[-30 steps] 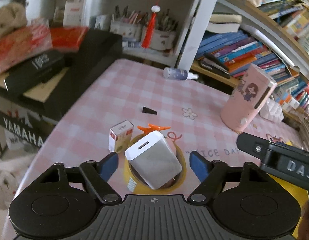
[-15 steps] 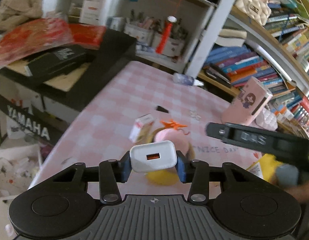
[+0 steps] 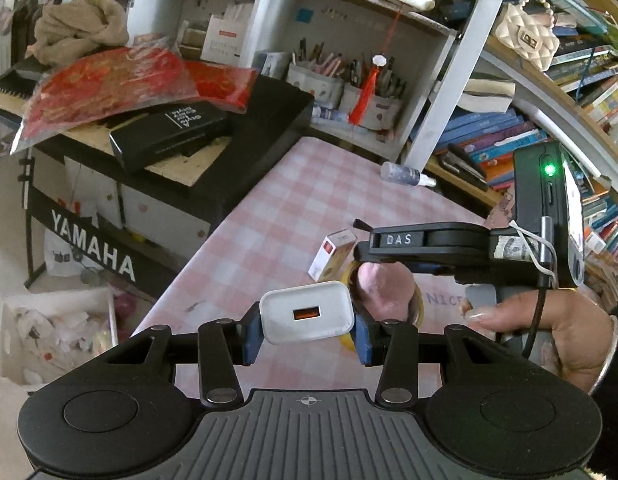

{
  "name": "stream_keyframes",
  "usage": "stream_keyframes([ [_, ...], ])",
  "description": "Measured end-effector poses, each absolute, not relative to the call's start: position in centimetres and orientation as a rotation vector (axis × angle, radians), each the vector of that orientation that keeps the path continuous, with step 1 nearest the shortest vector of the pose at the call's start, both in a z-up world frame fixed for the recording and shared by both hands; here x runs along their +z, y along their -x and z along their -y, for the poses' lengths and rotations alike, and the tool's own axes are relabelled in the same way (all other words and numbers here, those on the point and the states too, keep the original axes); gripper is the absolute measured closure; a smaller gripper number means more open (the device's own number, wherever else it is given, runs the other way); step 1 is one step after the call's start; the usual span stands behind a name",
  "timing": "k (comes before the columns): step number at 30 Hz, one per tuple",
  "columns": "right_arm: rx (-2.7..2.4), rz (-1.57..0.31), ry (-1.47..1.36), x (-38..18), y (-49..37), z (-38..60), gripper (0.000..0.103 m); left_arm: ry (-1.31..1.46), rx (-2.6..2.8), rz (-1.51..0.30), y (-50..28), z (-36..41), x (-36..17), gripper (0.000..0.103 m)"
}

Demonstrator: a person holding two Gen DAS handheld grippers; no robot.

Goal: Organize objects
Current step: 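Grasp the white charger cube with left gripper while right gripper grasps the pink plush, then carry the white charger and pink plush with orange piece toward the yellow box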

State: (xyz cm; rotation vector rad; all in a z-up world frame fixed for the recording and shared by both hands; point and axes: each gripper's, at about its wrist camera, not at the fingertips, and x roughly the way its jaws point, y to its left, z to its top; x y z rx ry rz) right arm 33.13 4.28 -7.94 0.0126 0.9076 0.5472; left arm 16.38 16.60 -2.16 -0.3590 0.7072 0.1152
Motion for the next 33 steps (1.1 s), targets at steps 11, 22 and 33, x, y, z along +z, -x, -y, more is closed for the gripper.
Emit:
stream_keyframes([
  [11,0.545,-0.835,-0.235,-3.5,-29.3,1.6,0.061,0.33,0.079,-0.673,-15.8,-15.6,-1.1,0.061],
  [22,0.481,-0.829,-0.386,-3.2,-28.1,6.7,0.067,0.305,0.033,-0.64,-15.1,-14.1,-0.2,0.061],
  [33,0.479,-0.685,-0.342,-0.8,-25.2,7.7,0.067,0.304,0.028,-0.593,-13.6,-14.0,0.6,0.061],
])
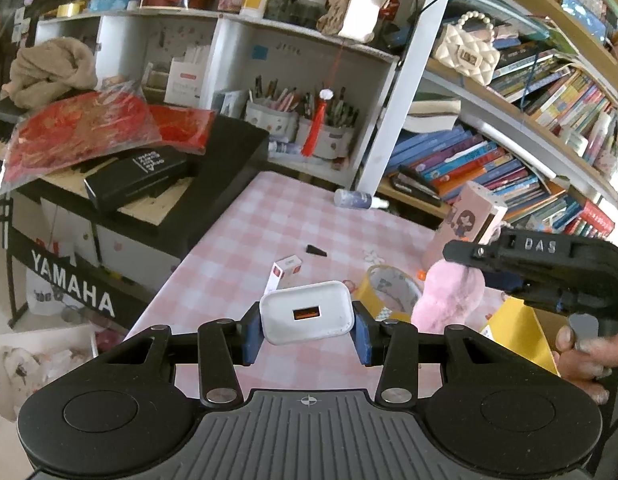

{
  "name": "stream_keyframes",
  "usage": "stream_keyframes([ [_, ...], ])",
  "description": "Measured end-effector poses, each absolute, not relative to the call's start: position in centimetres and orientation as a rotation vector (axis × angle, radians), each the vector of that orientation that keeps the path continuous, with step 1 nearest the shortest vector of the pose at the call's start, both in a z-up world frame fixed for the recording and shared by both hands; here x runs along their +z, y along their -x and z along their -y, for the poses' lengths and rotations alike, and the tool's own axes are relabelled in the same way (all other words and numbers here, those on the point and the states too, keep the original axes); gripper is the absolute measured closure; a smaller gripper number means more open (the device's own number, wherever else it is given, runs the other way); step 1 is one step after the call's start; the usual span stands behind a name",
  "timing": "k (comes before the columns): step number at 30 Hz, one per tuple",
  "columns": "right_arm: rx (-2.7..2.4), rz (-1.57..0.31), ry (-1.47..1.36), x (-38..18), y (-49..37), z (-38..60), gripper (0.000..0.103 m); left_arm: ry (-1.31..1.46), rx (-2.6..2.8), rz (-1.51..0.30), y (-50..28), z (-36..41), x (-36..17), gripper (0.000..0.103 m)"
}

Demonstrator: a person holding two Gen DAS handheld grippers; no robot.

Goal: Organize objects
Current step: 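Carry the white charger and pink plush with orange piece toward the yellow box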

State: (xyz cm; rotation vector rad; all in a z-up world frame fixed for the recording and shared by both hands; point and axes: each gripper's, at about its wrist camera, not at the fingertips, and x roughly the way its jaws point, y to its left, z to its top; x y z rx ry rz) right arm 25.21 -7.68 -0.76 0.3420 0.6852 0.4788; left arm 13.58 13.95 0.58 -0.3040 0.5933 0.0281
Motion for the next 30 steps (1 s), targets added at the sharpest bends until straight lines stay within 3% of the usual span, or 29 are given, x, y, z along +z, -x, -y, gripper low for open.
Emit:
stream_keyframes([
  [7,0.491,-0.64,-0.118,-0.5,-20.7,6.6,0.067,0.312,0.013,-0.584,-12.0,-14.5,0.8,0.061],
  [30,0.387,-0.68,-0.084,-1.0,-6.8,6.7,0.067,0.292,-0.11,-0.612,-1.9,-15.5,0.6,0.061],
])
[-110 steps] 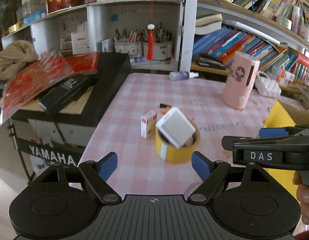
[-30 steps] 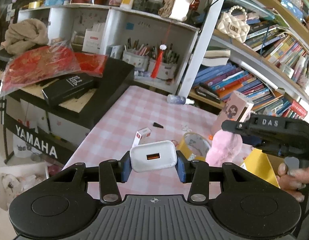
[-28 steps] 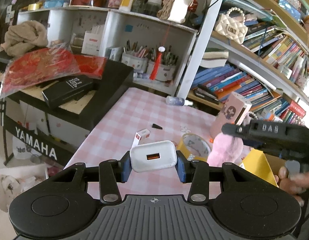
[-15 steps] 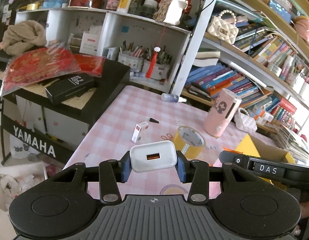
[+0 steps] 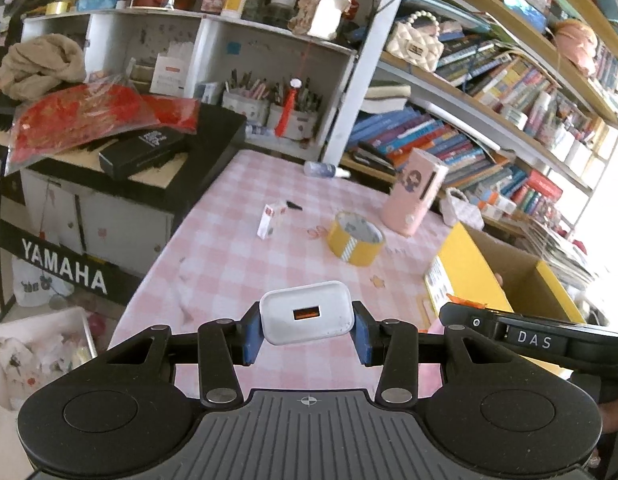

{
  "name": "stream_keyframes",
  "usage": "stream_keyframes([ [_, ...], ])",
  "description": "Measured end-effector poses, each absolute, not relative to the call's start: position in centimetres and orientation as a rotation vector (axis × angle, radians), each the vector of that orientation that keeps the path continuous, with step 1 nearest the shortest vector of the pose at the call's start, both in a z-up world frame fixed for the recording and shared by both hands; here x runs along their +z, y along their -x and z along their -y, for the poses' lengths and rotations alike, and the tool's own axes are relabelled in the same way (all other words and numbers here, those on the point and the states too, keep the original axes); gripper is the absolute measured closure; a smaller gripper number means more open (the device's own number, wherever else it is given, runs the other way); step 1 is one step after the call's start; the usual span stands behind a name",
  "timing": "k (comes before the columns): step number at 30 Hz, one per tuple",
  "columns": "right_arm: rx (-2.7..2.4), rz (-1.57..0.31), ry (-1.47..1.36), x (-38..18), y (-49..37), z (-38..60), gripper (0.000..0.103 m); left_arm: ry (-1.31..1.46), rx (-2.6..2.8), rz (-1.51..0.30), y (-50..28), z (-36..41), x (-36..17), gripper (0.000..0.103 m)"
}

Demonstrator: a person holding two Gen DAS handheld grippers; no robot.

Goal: Organize objects
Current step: 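Carry the white charger and pink plush with orange piece toward the yellow box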

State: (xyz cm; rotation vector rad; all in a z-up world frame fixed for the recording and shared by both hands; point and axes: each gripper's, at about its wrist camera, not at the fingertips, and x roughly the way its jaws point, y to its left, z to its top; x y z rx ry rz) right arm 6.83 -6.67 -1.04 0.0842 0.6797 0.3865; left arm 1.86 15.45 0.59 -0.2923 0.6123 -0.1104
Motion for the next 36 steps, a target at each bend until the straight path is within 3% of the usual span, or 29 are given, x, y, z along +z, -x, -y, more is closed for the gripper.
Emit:
stream_keyframes([
  [16,0.229,-0.71,-0.14,-2.7,2.3,9.8,0.067,0.223,-0.272,-0.675,3.0,-12.5,-0.5,0.061],
  [36,-0.117,-0.722,-0.259,-3.4,8.7,18.2,0.067,0.124,-0.577,-0.708,2.3,-4.0,-0.7,0.061],
])
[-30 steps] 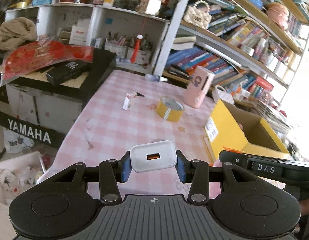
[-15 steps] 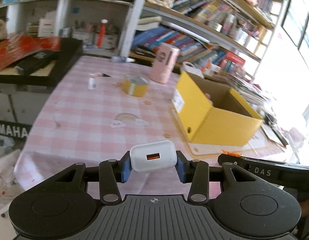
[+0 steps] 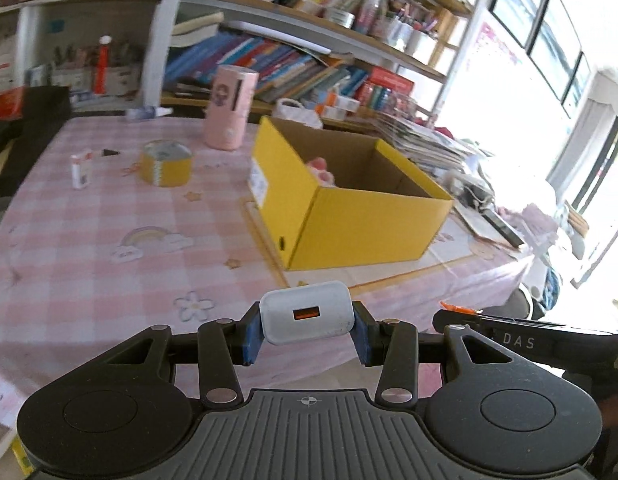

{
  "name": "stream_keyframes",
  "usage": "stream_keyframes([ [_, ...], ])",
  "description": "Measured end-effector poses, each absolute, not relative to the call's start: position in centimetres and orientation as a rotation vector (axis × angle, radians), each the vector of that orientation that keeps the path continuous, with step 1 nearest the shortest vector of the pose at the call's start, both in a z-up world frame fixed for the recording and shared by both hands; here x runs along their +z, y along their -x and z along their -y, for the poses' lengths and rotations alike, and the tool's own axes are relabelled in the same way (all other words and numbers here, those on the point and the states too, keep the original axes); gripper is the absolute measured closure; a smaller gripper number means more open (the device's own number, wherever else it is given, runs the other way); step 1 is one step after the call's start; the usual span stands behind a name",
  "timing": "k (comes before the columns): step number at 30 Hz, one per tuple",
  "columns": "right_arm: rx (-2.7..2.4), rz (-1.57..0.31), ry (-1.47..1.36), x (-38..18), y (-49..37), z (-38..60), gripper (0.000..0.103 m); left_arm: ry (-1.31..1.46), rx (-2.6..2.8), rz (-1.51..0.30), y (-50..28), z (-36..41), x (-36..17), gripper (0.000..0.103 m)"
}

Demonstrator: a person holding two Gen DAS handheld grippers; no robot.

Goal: Organize objects
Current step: 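Carry the white charger and pink plush with orange piece toward the yellow box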

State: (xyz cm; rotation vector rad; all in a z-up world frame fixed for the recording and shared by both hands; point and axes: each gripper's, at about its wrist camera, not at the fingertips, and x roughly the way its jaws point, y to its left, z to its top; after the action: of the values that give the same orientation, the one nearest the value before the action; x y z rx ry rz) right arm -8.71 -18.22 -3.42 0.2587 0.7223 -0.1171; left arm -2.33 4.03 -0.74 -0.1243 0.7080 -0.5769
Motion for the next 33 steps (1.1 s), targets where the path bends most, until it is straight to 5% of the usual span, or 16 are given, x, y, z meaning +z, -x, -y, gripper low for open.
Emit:
stream_keyframes([
  [33,-0.17,-0.621,-0.235,-0.5,2.6,25.3,0.067,0.094,-0.665,-0.547,-4.0,4.0,2.9,0.061],
])
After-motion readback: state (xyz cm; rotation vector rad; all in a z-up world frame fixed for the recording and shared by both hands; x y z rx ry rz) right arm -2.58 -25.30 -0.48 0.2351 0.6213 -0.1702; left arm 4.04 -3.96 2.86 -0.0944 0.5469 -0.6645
